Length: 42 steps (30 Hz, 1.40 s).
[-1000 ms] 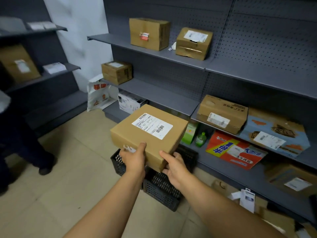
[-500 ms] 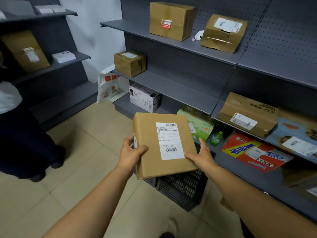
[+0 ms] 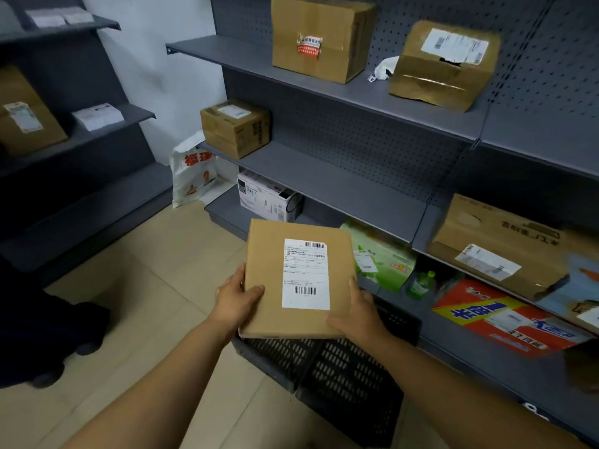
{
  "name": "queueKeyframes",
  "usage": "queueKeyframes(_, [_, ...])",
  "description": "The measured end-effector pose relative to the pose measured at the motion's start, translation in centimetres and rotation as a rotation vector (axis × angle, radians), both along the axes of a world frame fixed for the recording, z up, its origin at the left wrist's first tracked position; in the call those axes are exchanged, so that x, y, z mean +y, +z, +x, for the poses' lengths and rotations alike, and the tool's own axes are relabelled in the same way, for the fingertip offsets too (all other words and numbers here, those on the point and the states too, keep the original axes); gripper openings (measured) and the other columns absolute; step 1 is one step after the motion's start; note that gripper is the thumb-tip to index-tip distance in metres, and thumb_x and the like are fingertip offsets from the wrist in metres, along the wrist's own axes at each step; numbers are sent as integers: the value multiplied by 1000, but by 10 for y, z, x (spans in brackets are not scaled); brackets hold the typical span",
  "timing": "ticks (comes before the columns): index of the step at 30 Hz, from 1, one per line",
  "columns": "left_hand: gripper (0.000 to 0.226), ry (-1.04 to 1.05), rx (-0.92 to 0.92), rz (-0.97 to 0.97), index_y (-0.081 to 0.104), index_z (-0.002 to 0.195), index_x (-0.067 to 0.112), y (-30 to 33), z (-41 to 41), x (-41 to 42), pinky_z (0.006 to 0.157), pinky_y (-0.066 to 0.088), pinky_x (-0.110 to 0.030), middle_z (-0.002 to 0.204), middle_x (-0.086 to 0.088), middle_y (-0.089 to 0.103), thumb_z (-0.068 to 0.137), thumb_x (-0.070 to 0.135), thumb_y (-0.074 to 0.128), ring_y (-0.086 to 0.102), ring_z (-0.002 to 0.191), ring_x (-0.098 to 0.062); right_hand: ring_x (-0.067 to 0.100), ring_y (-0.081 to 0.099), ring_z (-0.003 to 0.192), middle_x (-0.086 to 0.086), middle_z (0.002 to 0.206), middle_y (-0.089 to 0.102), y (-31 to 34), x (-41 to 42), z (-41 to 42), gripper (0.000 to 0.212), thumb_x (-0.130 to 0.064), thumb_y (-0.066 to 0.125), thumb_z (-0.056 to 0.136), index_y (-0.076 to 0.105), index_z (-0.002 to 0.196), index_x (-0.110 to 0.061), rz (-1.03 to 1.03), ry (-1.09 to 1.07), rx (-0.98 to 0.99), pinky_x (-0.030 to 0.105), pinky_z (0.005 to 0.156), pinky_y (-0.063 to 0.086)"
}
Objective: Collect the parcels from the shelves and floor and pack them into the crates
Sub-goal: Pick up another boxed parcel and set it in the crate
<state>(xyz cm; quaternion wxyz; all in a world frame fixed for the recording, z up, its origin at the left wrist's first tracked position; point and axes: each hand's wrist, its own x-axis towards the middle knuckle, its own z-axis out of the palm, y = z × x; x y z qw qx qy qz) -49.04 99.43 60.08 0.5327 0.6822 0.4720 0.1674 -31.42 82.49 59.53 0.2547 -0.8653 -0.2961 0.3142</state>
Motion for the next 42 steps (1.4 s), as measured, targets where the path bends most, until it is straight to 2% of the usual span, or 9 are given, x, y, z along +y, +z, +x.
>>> queueKeyframes(5, [86,-128,154,127,30,139,21,-6,28,39,99,41,-42,120,-1,52,67,20,78,48,114,-29,28,25,133,10,145,16,-14,42,12,109,-34,71,75,-7,150,-24,-32,7,0,33,106,30])
queueKeyframes(10, [117,-290,282,207,6,150,20,-29,41,84,113,23,-38,150,-8,16,62,29,83,22,135,-31,30,23,134,12,147,12,-30,81,14,110,-38,72,76,-7,150,-23,-71,-13,24,31,104,30])
queueKeyframes(12, [118,-334,288,193,7,151,21,-41,45,108,113,19,-36,151,-10,14,61,30,84,16,137,-29,31,23,134,12,147,10,-37,97,11,111,-38,73,75,-8,150,-25,-77,-56,52,28,101,30])
queueKeyframes(21, [121,-657,434,161,4,150,31,-106,64,200,110,20,-41,156,-10,1,58,35,82,6,137,-31,28,12,138,5,150,-5,-90,161,-19,113,-46,77,70,-1,150,-29,-146,-247,78,31,114,20])
queueKeyframes(25, [119,-775,507,147,2,149,34,-165,69,220,111,23,-44,157,-9,-4,62,32,83,6,139,-36,29,13,139,4,152,-4,-142,178,-29,108,-51,72,71,1,149,-30,-265,-289,52,37,114,21])
queueKeyframes(30, [126,-905,567,76,1,149,28,-248,64,218,113,23,-51,154,-7,3,56,39,84,12,138,-37,35,6,142,17,153,-7,-225,181,-38,108,-52,69,75,-5,149,-23,-417,-261,112,43,117,18])
queueKeyframes(34, [120,-897,582,4,7,146,35,-315,67,218,106,35,-52,146,-4,18,51,40,82,25,132,-32,38,12,140,21,152,-5,-295,184,-39,106,-58,63,76,-7,148,-24,-451,-249,161,44,115,23])
queueKeyframes(37, [117,-896,591,-3,9,145,34,-366,77,216,109,31,-51,147,-2,16,52,39,80,23,134,-30,37,11,138,14,150,-7,-347,184,-38,111,-53,72,71,-3,149,-28,-378,-349,219,46,113,28])
queueKeyframes(42, [110,-788,665,-8,16,144,33,-458,94,208,108,29,-43,147,-3,16,56,31,81,22,134,-28,36,2,140,11,151,-15,-442,183,-35,108,-50,70,74,-6,148,-34,-377,-387,209,51,114,24])
